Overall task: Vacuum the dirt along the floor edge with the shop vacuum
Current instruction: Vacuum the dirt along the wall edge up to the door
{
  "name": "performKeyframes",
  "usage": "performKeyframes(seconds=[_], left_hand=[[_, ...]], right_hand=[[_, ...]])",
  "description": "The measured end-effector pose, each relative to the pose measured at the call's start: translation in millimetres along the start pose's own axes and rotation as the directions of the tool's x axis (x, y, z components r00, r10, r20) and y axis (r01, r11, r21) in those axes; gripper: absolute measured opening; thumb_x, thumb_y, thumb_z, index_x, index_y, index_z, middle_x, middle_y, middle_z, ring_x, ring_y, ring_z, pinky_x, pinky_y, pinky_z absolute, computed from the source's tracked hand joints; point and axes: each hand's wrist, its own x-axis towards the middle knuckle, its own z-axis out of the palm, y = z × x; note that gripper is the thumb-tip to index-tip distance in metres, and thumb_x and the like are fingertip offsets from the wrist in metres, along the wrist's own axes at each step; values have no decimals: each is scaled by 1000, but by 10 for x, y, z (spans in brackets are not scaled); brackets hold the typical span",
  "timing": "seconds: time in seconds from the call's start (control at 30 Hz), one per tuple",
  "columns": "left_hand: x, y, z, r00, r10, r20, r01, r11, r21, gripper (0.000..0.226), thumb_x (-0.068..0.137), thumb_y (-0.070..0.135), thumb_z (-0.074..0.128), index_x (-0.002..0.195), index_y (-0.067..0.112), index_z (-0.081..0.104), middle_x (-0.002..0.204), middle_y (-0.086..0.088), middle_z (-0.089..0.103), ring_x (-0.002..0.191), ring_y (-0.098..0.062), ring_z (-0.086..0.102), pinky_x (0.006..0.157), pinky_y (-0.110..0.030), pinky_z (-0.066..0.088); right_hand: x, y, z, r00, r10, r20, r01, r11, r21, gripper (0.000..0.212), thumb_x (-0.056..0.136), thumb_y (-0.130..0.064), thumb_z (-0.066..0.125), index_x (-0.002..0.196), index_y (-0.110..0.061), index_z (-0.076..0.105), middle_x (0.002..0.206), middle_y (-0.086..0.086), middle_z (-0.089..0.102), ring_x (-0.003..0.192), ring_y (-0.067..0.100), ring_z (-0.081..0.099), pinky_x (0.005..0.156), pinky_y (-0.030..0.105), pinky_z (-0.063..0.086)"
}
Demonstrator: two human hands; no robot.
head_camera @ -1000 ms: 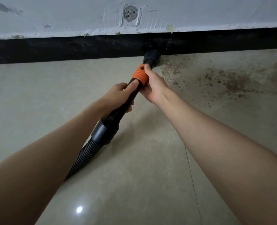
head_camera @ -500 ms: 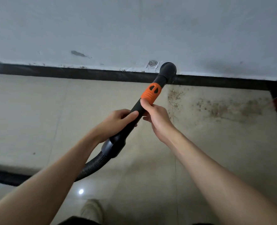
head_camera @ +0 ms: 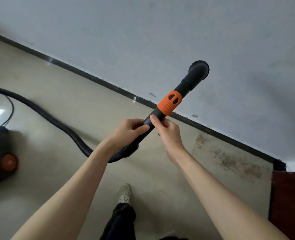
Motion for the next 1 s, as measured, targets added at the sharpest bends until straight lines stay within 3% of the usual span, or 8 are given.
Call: performKeyframes(seconds=[0.13,0.23,0.33,0.43,0.53,0.6,0.83,1.0], left_hand=[[-628,525,-797,979,34,-203,-60,991,-123,14,95,14,54,101,19,66,85,-3,67,69,-14,60,61,-19,46],[-1039,695,-1526,942,30,-336,-71,992,-109,27,95,19,57,121,14,60,108,1,66,94,-7,61,84,-16,45],[-1514,733,-2240,882,44,-469,-61,998,-21,42,96,26,54,135,12,49,112,6,59,107,-8,57,90,-21,40],[-1967,721,-2872,798,71,-598,-54,997,47,46,97,33,47,140,17,42,120,8,55,110,-6,53,89,-22,39],[-2360,710,-3407,699,115,-706,-45,992,117,50,98,35,45,144,20,36,136,3,50,123,-10,47,101,-25,36],[-2612,708,-3729,633,151,-759,2,981,196,52,98,33,44,147,20,30,145,2,42,133,-13,39,106,-25,29],[-3287,452,-4661,470,238,-850,332,845,420,61,99,36,41,152,23,14,156,1,23,144,-18,17,116,-34,13],[-3411,20,-5253,399,138,-907,516,784,346,64,99,37,41,152,20,11,158,-1,16,147,-21,8,119,-42,8]], right_hand=[[-338,-900,558,984,-158,84,161,986,-32,18,96,-29,58,87,-14,59,66,-10,53,54,-4,49,53,10,36],[-522,-1495,1132,961,-254,112,261,963,-60,18,98,-30,53,103,-13,53,82,-9,58,75,0,57,65,7,43],[-690,-2006,1709,927,-331,175,344,938,-51,17,98,-33,51,105,-18,46,89,-5,58,86,13,59,85,30,49],[-857,-2559,2255,885,-402,236,416,909,-10,14,99,-30,49,105,-17,46,85,-5,54,80,10,56,82,32,46],[-1018,-3033,2796,821,-456,344,472,881,40,10,99,-32,49,99,-22,47,87,3,55,87,28,61,83,42,51],[-1142,-3296,3167,764,-477,435,500,863,69,8,99,-33,48,95,-26,46,86,9,55,82,34,61,81,47,53],[-1370,-3736,4392,566,-469,678,550,827,113,17,101,-30,47,98,-13,47,66,5,50,51,15,48,52,28,47],[-1189,-3885,5246,450,-443,775,670,741,35,21,99,-32,48,83,-19,47,63,6,51,49,18,49,51,32,46]])
